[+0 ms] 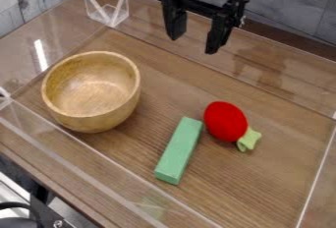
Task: Move the red fruit to the left
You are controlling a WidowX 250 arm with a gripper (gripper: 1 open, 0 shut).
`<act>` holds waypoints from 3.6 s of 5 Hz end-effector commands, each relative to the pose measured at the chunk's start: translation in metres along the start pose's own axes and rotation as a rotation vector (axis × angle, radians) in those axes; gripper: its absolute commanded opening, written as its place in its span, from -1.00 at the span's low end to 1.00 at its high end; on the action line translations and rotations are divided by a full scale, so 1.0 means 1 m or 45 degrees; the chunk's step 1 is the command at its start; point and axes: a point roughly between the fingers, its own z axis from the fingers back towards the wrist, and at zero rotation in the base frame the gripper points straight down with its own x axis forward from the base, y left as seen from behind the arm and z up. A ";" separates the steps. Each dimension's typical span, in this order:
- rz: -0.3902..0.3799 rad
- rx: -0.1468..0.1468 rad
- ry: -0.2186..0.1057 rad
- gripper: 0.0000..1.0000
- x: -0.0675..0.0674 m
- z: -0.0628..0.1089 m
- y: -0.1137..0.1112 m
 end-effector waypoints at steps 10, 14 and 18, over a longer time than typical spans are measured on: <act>1.246 -0.164 -0.067 1.00 0.000 -0.073 -0.063; 1.263 -0.140 -0.074 1.00 0.007 -0.071 -0.062; 1.278 -0.132 -0.065 1.00 0.006 -0.070 -0.063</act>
